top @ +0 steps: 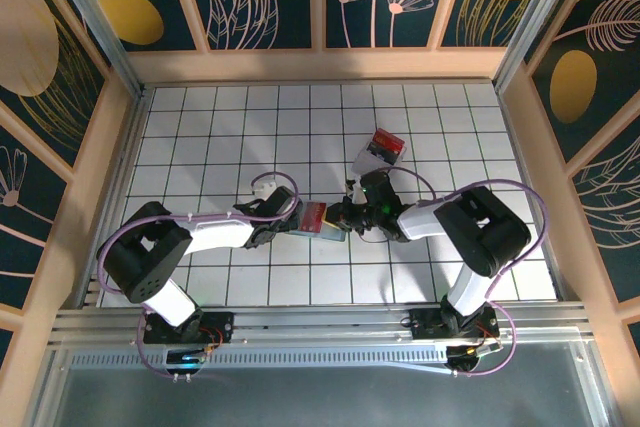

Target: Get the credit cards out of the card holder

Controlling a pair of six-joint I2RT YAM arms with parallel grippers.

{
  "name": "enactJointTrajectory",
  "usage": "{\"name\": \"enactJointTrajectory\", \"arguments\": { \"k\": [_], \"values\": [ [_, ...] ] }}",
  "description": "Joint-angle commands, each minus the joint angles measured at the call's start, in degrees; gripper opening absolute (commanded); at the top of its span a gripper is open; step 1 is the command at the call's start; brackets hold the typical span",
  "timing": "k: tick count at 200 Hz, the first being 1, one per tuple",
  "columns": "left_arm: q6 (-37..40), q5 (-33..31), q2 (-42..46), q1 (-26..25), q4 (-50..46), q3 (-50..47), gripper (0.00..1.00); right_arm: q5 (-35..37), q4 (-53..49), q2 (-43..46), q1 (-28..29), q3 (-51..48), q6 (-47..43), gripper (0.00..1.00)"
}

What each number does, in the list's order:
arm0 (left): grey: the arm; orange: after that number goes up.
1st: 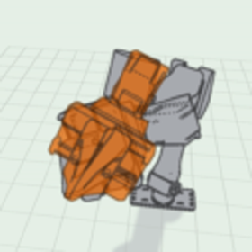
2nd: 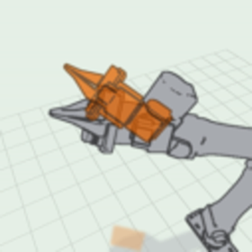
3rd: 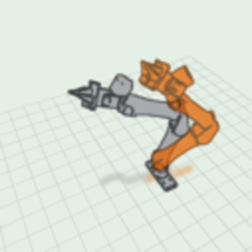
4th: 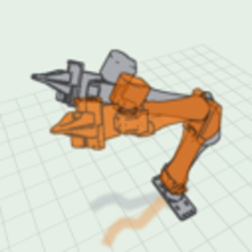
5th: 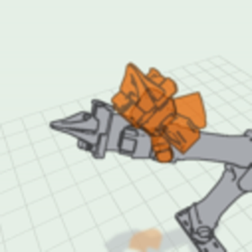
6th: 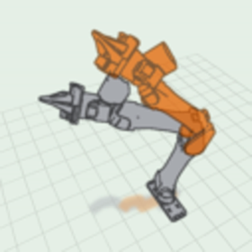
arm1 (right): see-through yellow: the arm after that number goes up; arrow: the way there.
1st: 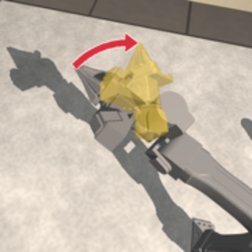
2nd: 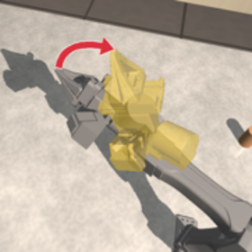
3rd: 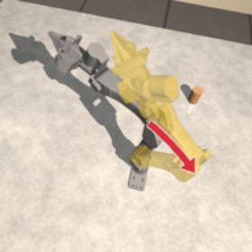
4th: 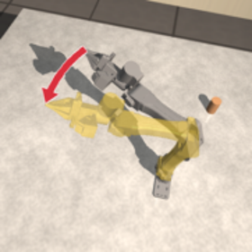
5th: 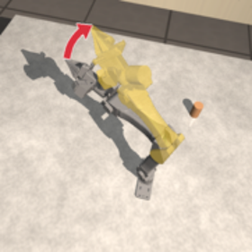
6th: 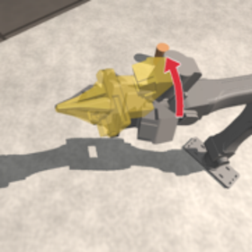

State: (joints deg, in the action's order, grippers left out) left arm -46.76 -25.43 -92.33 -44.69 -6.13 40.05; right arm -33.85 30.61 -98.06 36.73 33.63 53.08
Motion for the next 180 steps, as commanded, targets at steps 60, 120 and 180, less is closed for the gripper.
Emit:
{"name": "enactJointTrajectory", "arguments": {
  "k": [60, 120, 180],
  "values": [
    [5.6, 3.7, 3.6, -0.4, -1.4, 4.1, 0.99, 1.2, -4.3, 1.0, -0.3, 2.7, -2.1, 0.0],
    [7.0, 6.5, -2.6, -0.4, 0.6, 4.3, 0.99, 1.1, -4.3, 1.1, -0.4, 3.3, -1.9, 0.0],
    [5.8, 9.5, -5.5, -0.7, 1.6, 1.4, 0.99, 0.7, 3.4, 0.7, -0.4, 1.2, 1.1, 0.1]
  ]
}}
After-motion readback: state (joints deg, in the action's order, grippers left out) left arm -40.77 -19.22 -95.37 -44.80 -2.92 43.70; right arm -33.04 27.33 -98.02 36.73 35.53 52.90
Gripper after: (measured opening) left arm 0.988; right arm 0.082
